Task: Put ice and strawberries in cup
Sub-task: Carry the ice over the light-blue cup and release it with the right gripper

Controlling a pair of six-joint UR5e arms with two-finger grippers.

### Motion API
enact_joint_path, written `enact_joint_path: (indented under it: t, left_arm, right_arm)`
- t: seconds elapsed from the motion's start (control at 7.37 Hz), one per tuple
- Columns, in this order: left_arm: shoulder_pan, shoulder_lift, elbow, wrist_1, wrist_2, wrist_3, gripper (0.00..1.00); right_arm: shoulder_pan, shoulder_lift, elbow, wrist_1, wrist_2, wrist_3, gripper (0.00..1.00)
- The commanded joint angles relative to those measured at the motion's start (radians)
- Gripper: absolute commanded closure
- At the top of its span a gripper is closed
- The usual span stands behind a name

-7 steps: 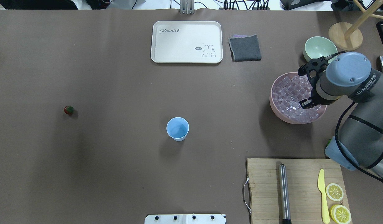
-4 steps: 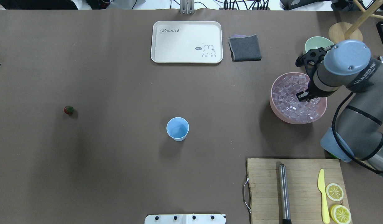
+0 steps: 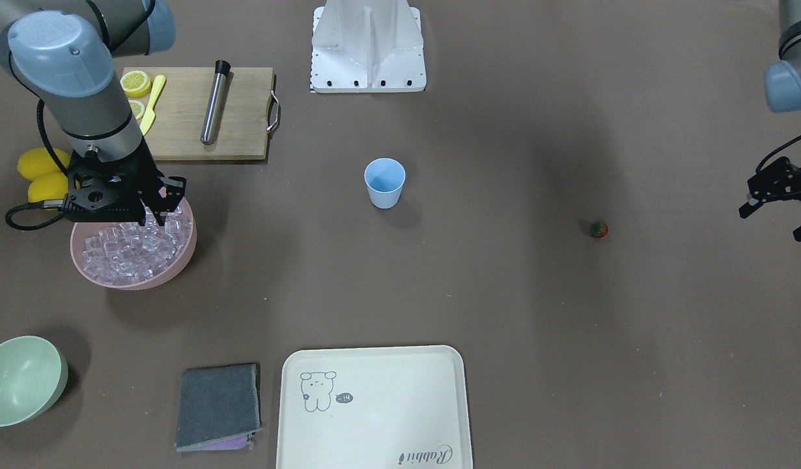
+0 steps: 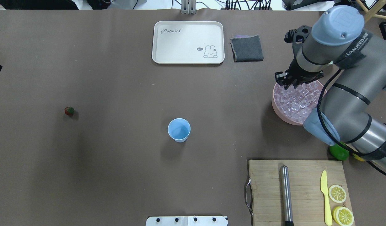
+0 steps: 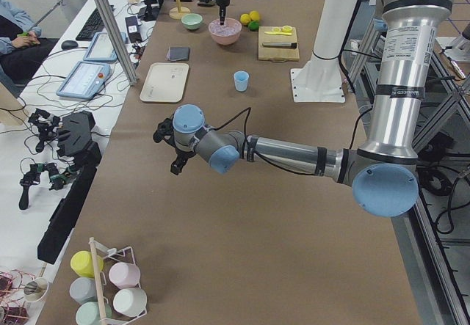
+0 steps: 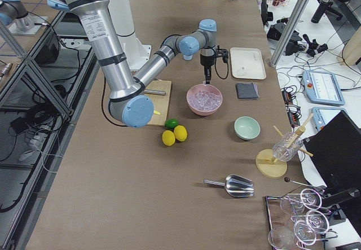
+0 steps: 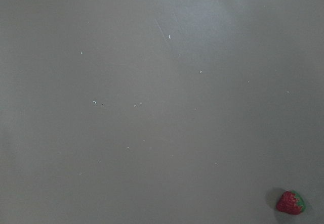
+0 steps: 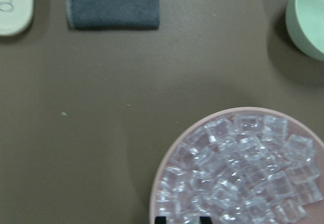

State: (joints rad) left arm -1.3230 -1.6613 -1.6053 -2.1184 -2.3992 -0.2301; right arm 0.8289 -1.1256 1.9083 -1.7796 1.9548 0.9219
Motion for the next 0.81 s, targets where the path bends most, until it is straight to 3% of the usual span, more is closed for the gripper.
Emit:
enact_joint_path:
  t: [0.0, 0.27, 0.68]
  left_arm:
    - [0.001, -0.002, 0.001, 0.000, 0.000, -0.002, 0.02]
    - [0.013, -0.002, -0.005, 0.000, -0.002, -0.037, 0.02]
    - [0.018, -0.003, -0.001, 0.000, 0.000, -0.037, 0.02]
  right_arm:
    - [-0.075, 0.133, -0.005, -0.003, -0.025, 0.264, 1.00]
    - [-0.216, 0.228, -0.021, -0.004, -0.193, 0.430, 1.00]
    - [-0.423, 0.377, -0.147, -0.001, -0.436, 0.622, 1.00]
